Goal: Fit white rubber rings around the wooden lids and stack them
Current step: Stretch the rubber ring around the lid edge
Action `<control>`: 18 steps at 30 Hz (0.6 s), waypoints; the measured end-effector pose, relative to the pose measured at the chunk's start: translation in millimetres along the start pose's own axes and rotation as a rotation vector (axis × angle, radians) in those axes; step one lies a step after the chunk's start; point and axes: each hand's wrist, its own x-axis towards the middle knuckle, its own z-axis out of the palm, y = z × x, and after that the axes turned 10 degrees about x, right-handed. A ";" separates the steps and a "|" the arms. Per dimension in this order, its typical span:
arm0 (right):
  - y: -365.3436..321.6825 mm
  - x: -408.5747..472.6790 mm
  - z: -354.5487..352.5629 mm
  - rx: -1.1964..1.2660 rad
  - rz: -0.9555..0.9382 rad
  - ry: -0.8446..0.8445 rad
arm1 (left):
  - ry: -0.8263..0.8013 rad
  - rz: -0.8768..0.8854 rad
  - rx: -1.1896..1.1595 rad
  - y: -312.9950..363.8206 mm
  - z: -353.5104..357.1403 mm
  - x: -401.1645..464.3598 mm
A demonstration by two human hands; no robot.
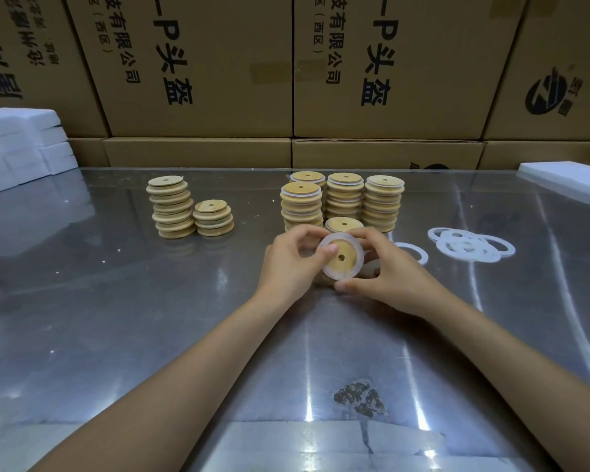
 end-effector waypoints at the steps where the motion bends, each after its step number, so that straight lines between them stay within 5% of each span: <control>1: -0.8 0.6 1.0 0.045 -0.023 0.029 | 0.036 0.025 0.004 0.7 -1.0 0.1; 7: -2.2 4.1 2.5 0.143 -0.120 0.243 | 0.112 0.148 0.013 7.0 1.4 -3.9; 18: -4.1 3.9 6.5 0.477 0.028 0.309 | 0.034 -0.058 -0.236 8.7 0.1 -4.0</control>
